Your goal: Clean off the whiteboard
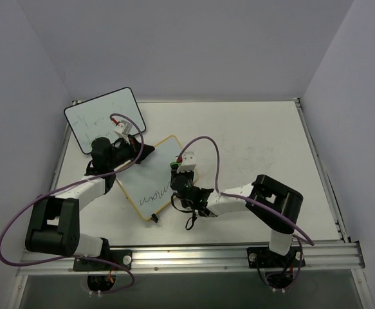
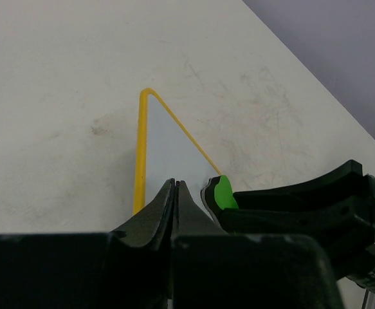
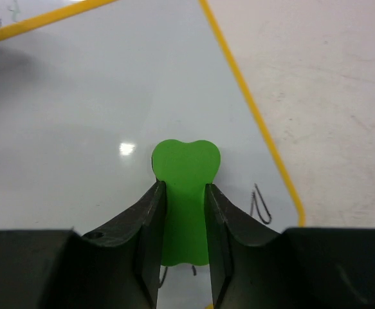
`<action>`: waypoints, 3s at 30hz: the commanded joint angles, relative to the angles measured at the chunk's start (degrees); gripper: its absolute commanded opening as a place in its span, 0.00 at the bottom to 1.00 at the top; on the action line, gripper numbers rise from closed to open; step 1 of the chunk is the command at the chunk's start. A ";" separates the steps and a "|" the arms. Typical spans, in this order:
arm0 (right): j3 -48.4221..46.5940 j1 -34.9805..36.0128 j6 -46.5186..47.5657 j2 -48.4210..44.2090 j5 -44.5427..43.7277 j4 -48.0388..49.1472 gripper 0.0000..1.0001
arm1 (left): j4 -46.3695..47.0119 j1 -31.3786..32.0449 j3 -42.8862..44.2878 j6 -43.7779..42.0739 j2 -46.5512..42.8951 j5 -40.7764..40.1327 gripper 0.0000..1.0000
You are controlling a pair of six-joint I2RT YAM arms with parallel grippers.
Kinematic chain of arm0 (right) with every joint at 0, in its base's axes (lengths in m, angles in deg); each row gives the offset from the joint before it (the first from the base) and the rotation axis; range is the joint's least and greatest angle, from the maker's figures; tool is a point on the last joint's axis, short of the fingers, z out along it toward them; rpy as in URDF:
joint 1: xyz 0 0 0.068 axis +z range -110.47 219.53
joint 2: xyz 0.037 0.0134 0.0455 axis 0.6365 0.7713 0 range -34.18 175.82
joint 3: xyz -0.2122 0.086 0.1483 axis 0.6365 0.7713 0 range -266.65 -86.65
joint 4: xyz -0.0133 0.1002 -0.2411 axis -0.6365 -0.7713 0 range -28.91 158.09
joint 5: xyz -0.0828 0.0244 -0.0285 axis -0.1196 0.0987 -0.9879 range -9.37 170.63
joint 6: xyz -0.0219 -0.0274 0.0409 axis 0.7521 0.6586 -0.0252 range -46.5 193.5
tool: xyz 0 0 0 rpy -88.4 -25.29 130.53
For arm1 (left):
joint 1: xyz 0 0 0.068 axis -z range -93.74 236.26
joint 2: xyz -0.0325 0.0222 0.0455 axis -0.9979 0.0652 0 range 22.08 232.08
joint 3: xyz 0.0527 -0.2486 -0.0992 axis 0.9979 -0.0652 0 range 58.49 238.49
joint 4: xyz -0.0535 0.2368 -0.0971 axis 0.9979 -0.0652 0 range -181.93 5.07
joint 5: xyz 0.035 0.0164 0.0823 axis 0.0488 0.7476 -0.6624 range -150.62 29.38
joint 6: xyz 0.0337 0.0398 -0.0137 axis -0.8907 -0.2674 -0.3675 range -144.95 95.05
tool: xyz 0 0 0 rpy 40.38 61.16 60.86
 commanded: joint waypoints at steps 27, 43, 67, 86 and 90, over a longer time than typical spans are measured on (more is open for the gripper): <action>-4.23 16.27 8.34 8.09 4.55 3.67 0.00 | -0.10 3.14 -3.86 -0.09 -3.60 -3.45 0.02; -3.45 18.99 12.03 11.35 11.06 11.40 0.00 | -3.27 4.45 -3.86 -1.32 -4.48 -6.62 0.02; -11.87 19.96 16.60 14.95 9.57 9.74 0.00 | -4.23 6.65 -3.16 -2.38 -3.43 -8.20 0.02; -19.26 18.56 18.71 15.48 3.33 3.76 0.00 | -5.11 6.83 -2.55 -2.90 -3.43 -8.64 0.02; -20.67 17.68 19.42 15.57 2.89 3.41 0.00 | -5.82 6.83 -2.63 -3.35 -4.13 -9.60 0.02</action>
